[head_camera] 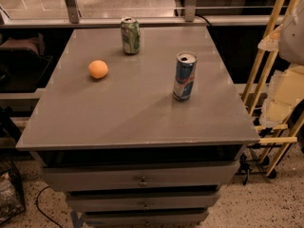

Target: Move redbull can near green can

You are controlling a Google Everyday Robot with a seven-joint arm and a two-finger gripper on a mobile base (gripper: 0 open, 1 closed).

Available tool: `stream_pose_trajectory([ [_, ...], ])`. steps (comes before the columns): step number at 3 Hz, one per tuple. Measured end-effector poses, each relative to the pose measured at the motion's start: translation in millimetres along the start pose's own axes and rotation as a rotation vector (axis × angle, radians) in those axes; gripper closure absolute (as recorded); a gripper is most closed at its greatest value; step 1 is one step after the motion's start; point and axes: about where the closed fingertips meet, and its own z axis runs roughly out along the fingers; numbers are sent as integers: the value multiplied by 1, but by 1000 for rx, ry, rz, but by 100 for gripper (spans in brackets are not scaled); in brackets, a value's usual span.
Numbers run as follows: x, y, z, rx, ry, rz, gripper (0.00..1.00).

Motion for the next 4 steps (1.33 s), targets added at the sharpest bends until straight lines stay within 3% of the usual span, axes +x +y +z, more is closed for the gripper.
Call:
stream_pose_trajectory([
  [1, 0, 0, 0, 1, -5, 2, 0],
  [2, -2, -8, 2, 10, -116, 39, 0],
  [3, -4, -37, 22, 21, -308, 91, 0],
  [4, -25, -62, 48, 6, -519, 132, 0],
])
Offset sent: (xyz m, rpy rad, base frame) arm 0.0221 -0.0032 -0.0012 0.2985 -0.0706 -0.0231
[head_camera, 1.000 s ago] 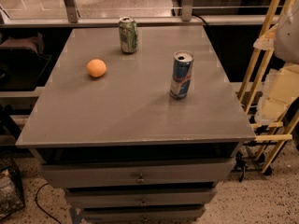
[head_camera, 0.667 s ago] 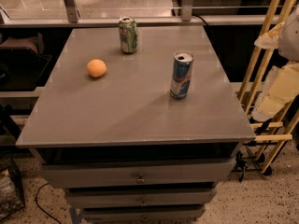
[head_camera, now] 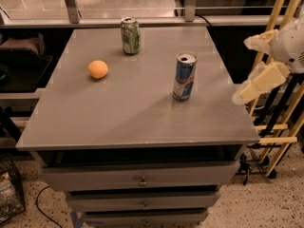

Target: Move redbull can near green can

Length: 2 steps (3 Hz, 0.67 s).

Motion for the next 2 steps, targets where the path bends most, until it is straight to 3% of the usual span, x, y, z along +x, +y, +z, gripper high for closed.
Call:
stream_pose_trajectory([
  [1, -24, -7, 27, -18, -177, 32, 0],
  [2, -49, -8, 46, -34, -304, 45, 0],
])
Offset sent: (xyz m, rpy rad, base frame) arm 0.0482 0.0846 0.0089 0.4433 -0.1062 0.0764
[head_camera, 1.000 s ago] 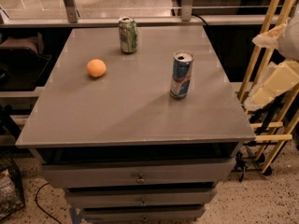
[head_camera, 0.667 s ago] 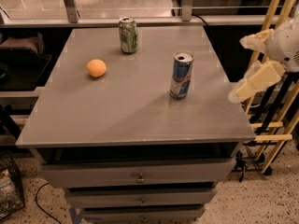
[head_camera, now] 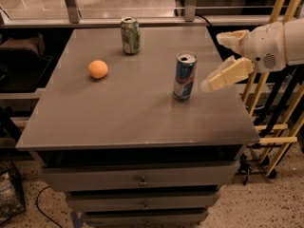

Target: Move redbull can near green can

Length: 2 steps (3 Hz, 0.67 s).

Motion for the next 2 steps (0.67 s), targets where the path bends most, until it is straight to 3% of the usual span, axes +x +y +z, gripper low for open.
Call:
stream_pose_trajectory([
  [2, -11, 4, 31, -11, -46, 37, 0],
])
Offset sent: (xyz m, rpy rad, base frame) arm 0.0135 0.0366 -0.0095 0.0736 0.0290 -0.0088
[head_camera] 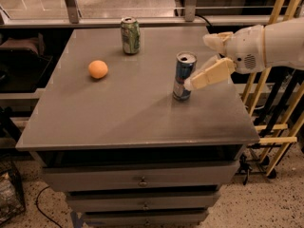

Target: Move redbull can near green can

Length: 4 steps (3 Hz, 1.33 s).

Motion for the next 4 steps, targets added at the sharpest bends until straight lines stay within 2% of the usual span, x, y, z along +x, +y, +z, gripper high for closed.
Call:
stream_pose_trajectory([
  [3, 15, -13, 40, -4, 34, 23, 0],
  [4, 20, -16, 49, -9, 39, 28, 18],
])
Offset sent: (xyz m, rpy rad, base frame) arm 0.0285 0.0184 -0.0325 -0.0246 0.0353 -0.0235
